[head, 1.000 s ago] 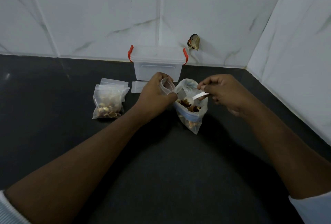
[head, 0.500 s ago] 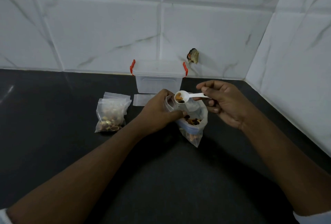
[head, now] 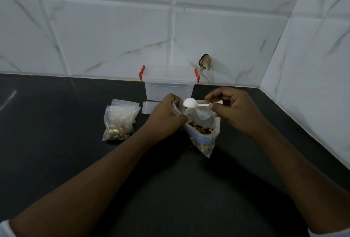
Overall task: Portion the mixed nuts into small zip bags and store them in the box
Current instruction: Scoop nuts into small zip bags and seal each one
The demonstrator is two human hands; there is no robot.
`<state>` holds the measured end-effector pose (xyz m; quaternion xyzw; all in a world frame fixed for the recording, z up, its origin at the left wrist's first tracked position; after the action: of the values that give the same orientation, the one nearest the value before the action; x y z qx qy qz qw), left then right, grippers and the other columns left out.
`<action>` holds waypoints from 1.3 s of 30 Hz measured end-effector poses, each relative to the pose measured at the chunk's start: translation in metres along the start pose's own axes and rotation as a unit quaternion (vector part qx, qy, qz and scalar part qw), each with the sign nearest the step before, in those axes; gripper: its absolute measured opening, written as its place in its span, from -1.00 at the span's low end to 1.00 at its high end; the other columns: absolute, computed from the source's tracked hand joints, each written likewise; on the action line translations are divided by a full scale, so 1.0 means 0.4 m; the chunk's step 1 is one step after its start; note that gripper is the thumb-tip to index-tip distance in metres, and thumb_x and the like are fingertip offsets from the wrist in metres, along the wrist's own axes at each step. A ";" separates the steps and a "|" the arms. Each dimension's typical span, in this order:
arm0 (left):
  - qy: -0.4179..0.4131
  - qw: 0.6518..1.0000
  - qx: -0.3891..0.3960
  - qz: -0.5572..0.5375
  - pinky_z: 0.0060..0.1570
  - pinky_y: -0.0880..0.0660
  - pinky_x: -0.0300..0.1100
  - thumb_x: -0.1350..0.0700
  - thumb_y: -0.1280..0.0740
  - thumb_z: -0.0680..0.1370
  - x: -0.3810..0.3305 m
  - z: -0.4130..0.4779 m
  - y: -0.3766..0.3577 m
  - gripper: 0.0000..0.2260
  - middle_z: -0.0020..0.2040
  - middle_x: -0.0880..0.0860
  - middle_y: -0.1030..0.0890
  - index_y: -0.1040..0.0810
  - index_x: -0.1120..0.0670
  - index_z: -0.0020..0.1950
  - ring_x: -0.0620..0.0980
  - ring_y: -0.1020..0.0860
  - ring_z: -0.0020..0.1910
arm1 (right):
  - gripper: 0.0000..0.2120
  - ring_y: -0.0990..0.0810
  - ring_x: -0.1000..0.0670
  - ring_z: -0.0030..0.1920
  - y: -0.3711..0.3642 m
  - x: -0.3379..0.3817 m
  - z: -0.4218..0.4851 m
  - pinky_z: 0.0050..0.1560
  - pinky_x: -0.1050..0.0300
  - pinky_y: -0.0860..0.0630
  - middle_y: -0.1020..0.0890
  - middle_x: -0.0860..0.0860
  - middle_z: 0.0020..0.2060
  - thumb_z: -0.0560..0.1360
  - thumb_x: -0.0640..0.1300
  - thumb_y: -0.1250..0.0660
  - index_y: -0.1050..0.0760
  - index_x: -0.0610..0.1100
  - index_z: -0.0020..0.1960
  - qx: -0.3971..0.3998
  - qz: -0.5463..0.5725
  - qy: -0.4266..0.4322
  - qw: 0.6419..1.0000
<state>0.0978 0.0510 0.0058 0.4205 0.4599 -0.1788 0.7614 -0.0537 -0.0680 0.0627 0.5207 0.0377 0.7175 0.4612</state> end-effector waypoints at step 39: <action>-0.010 0.999 0.046 -0.006 0.01 -0.50 -0.25 0.07 -0.50 0.50 -0.014 -0.011 -0.030 -0.57 0.14 -0.13 -0.53 -0.43 -0.04 0.30 -0.13 -0.53 0.12 | -0.84 -0.36 0.10 -0.43 -0.006 -0.149 -0.013 -0.50 0.27 -0.23 -0.68 -0.23 -0.17 0.60 -0.38 -0.24 -0.60 -0.30 0.01 -0.011 0.287 -0.250 0.925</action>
<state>0.0846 0.0470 0.0041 0.4505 0.4459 -0.2082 0.7449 -0.0544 -0.1061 0.0164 0.6668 -0.2373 0.6659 0.2359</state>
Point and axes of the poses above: each hand's wrist, its own z-axis towards the middle knuckle, its own y-axis out of the back of the hand, x = y × z, the point moved 9 cm from there along z, towards the middle knuckle
